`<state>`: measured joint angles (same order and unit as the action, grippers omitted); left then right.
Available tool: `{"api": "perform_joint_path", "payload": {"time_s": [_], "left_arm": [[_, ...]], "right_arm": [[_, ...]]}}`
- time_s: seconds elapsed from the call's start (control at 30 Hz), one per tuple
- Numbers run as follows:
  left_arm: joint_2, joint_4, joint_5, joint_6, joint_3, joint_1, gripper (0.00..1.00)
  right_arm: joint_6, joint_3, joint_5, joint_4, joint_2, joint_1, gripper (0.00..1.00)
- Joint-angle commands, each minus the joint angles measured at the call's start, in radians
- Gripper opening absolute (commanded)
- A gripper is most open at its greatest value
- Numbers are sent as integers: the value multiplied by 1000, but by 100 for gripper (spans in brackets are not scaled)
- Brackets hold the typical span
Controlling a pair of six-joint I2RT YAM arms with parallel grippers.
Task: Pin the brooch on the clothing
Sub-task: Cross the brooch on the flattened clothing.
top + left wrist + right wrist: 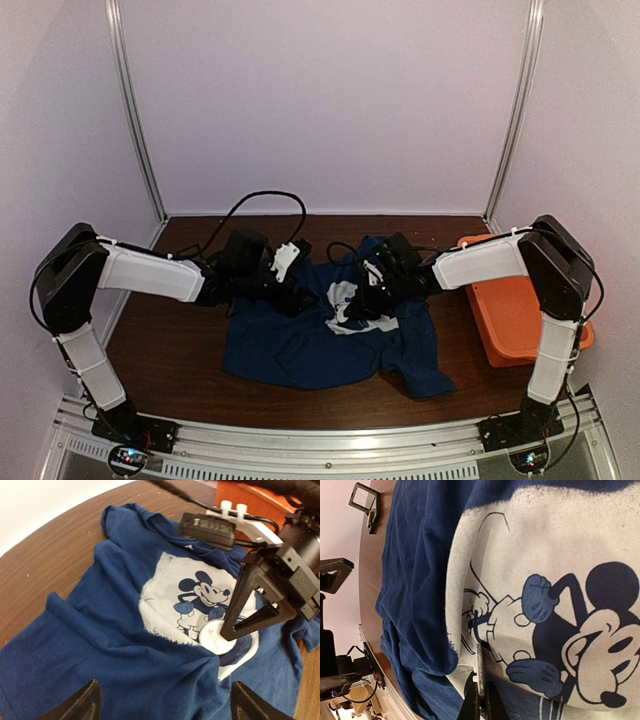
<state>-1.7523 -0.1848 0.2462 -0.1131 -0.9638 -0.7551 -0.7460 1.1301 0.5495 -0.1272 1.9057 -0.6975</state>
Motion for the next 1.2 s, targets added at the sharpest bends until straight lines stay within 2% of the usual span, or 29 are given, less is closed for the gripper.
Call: {"api": "perform_joint_path", "payload": {"time_s": [0.0,0.37,1.17], "left_arm": [[-4,-2,-101,-54,42,-26,97],[-2,-33,-146,-39,28,-72,98],[-134,69,-231,79,-94,-119,98]], "right_arm": [[26,-15,-17,-14,-42,13,0],[24,-13,-11,-24,-57,10,0],[39,61,-61,-112,-83,-8,0]]}}
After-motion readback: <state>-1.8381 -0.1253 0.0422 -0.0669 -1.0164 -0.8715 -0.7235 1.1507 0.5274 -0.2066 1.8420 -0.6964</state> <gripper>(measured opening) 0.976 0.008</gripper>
